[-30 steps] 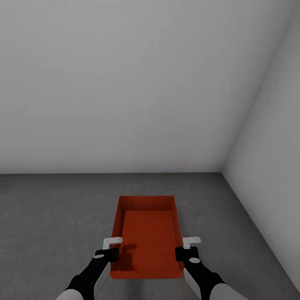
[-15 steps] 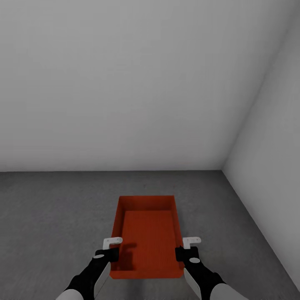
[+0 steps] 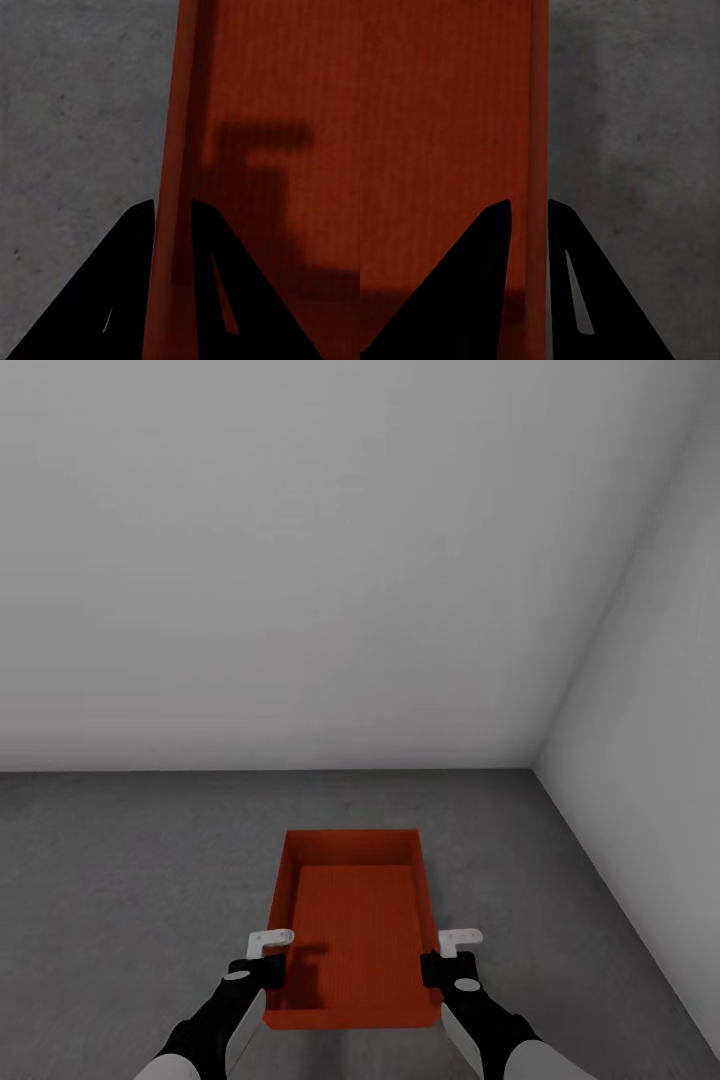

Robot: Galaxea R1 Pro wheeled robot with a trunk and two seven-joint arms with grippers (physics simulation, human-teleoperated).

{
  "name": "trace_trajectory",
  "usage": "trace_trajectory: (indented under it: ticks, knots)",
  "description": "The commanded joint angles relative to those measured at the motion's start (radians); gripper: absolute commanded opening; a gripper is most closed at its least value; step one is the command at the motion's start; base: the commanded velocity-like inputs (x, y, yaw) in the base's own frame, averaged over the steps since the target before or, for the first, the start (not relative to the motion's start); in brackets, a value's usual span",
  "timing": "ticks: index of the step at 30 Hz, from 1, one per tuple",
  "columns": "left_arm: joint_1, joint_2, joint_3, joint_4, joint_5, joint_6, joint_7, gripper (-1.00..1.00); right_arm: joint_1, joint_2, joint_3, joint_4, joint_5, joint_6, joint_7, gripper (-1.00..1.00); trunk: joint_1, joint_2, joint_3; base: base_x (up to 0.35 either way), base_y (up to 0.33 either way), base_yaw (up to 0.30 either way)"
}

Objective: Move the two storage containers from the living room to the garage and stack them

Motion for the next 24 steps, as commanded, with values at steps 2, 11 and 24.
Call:
trace_trajectory:
  ticks: [2, 11, 24]
  knots:
    - [0.000, 0.001, 0.017, -0.002, 0.062, 0.008, 0.007, -1.00, -0.001, 0.000, -0.031, -0.003, 0.006, -0.051, -0.015, -1.00, 0.000, 0.000, -0.001, 0.000, 0.000, 0.000]
    - [0.000, 0.001, 0.017, -0.002, 0.062, 0.007, 0.007, -1.00, -0.001, 0.002, -0.031, -0.003, 0.008, -0.020, -0.017, -1.00, 0.000, 0.000, -0.001, 0.000, 0.000, 0.095]
    - [0.000, -0.001, 0.013, -0.003, 0.064, 0.007, 0.007, -1.00, -0.001, 0.001, -0.031, -0.003, 0.008, -0.022, -0.017, -1.00, 0.000, 0.000, -0.001, 0.000, 0.000, 0.019]
